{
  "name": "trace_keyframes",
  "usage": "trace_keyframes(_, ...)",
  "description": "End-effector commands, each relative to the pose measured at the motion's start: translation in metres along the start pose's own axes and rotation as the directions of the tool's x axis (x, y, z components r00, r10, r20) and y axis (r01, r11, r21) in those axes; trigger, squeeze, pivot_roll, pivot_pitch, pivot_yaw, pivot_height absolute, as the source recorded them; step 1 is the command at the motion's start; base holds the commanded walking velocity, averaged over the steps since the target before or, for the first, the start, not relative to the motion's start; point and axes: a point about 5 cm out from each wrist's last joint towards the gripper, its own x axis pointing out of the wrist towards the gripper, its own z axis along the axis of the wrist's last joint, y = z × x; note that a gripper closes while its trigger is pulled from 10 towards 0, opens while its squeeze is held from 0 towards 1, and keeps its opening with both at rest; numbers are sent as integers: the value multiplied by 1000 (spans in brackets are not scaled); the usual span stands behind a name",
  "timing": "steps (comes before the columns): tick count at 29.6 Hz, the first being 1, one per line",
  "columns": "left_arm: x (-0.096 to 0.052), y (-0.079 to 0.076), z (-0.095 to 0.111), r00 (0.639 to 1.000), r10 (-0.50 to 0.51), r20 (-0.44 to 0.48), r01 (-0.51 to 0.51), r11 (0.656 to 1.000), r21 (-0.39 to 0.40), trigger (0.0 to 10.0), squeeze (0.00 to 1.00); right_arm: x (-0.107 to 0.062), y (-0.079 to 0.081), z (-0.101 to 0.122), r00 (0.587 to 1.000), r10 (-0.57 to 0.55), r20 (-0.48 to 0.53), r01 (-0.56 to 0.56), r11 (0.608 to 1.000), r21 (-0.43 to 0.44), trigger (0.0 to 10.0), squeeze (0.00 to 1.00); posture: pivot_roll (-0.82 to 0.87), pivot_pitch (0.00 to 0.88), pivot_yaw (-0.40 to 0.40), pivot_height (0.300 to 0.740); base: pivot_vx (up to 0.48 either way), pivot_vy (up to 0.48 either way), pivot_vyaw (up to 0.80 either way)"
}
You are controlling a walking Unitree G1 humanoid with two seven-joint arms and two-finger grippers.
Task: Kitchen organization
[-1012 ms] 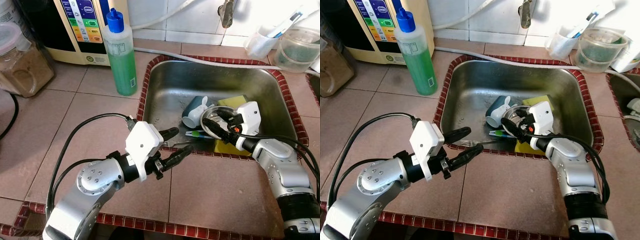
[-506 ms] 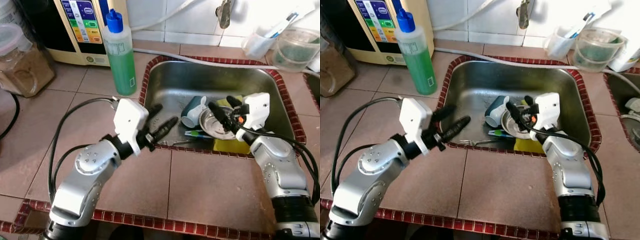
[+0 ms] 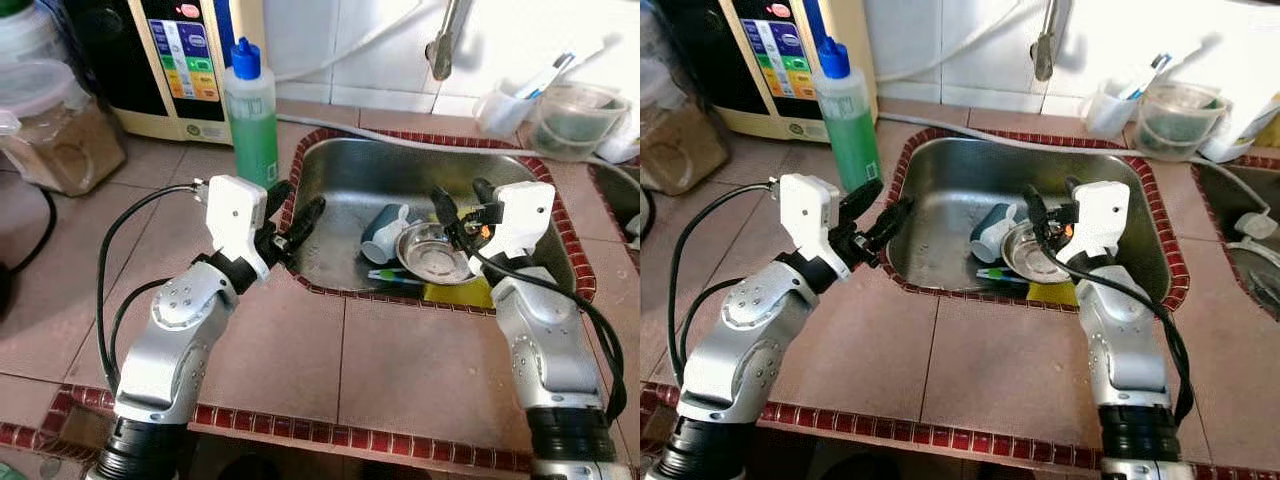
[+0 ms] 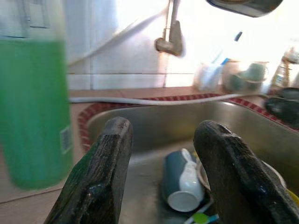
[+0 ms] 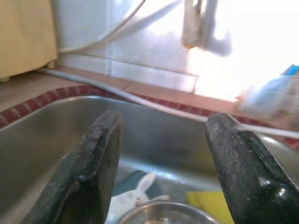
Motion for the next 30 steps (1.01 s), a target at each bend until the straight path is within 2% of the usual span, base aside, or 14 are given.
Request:
trace_keyframes(1,-1,3,-2,1000,24,1,-24,1000,-1,10000,0,-2,2,4,999,-20,26,20,1000,-15,10000,0,-89,66,-4,703,0,0,0)
trace_keyframes(11,-1,11,-16,996,87,-7,-87,996,-9,10000,0,-12,14,-3,992,-122,16,122,993,-2,10000,0,-92,43,0,703,0,0,0)
trace_keyframes(14,-3,11,-21,993,116,-3,-116,992,-37,10000,0,-19,18,-11,986,-164,-12,164,986,21,10000,0,-91,34,2,703,0,0,0)
trace_keyframes(21,-5,13,-25,990,144,-8,-144,989,-33,10000,0,-25,26,-15,985,-168,-30,169,984,45,10000,0,-94,29,3,703,0,0,0)
trace_keyframes(28,-5,13,-25,991,136,-3,-136,990,-25,10000,0,-24,25,-14,985,-169,-29,170,985,36,10000,0,-92,30,0,703,0,0,0)
trace_keyframes(30,-5,12,-25,991,132,-2,-132,990,-44,10000,0,-23,25,-14,985,-170,-30,171,985,34,10000,0,-92,28,0,703,0,0,0)
